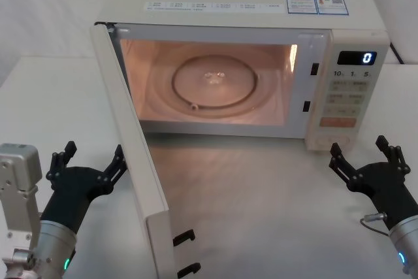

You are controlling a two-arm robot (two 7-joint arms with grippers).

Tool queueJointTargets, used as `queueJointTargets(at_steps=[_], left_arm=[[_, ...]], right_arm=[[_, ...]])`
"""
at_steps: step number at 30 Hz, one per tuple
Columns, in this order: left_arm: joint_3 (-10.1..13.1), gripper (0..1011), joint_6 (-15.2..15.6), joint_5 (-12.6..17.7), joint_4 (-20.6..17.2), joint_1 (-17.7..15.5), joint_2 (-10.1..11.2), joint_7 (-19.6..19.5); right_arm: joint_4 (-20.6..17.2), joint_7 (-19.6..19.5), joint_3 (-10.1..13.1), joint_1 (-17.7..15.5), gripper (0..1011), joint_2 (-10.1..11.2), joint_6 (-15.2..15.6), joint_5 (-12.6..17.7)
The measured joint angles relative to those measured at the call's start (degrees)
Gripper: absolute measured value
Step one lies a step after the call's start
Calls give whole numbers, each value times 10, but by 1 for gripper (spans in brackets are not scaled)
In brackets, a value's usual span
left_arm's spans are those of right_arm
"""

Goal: Press the button to open the microwave door with one hand; close the microwave door with the other hand.

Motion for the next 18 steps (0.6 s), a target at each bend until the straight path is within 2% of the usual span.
queueJointTargets(at_steps=[18], left_arm=[[0,1001,0,0,0,0,0,0]], right_arm=[[0,0,0,0,1002,0,0,0]])
